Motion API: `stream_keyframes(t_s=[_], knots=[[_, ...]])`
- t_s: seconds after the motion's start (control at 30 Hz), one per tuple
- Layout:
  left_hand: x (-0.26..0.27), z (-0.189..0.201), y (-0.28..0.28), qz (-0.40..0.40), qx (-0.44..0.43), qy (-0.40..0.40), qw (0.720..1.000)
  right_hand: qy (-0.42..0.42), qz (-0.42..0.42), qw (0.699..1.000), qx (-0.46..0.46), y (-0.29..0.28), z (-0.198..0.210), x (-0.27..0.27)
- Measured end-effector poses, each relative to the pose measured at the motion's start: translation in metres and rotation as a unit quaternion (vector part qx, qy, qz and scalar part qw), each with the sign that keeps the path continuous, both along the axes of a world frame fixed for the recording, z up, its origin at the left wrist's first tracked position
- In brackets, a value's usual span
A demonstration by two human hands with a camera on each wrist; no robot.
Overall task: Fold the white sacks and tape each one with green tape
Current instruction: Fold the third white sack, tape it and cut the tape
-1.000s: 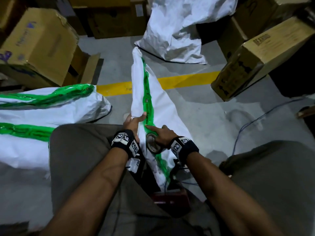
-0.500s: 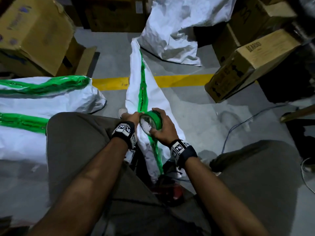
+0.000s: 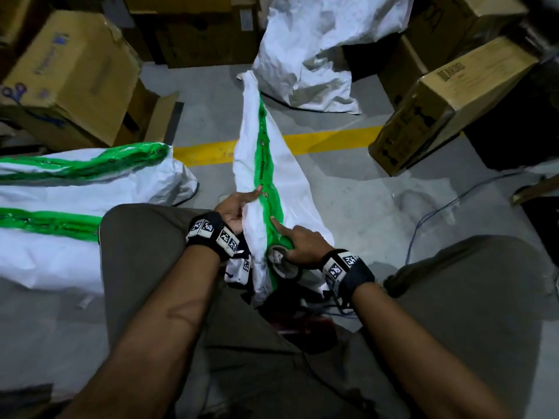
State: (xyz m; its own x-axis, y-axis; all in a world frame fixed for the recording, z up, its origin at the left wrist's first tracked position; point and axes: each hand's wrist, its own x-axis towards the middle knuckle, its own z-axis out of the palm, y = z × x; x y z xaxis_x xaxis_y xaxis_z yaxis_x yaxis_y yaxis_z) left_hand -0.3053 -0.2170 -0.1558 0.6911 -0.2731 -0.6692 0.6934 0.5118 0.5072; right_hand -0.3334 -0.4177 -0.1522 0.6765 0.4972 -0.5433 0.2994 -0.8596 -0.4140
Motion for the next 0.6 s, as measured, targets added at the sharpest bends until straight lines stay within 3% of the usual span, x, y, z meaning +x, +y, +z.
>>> stream_keyframes(t_s=[0.07, 0.17, 0.33, 0.4, 0.5, 0.6], knots=[[-0.010, 0.001, -0.007, -0.054, -0.009, 0.004, 0.999, -0.005, -0.009, 1.000, 0.012, 0.006, 0.001, -0.003], [-0.023, 0.002, -0.026, -0.114, 0.071, 0.042, 0.990, -0.007, -0.004, 0.999, 0.035, 0.013, 0.004, -0.009], [-0.022, -0.005, -0.041, -0.091, 0.190, 0.076, 0.975, -0.035, -0.047, 0.995, 0.078, 0.011, 0.010, -0.008], [-0.020, -0.008, -0.039, -0.052, 0.223, 0.081, 0.970, -0.031, -0.128, 0.984, 0.119, 0.006, 0.014, -0.008], [-0.008, -0.015, -0.028, 0.054, 0.331, 0.071, 0.940, -0.053, -0.246, 0.944, 0.213, -0.007, 0.016, -0.014], [0.023, -0.067, -0.009, 0.139, 0.326, 0.089, 0.931, -0.094, -0.244, 0.935, 0.239, -0.015, 0.018, -0.021]])
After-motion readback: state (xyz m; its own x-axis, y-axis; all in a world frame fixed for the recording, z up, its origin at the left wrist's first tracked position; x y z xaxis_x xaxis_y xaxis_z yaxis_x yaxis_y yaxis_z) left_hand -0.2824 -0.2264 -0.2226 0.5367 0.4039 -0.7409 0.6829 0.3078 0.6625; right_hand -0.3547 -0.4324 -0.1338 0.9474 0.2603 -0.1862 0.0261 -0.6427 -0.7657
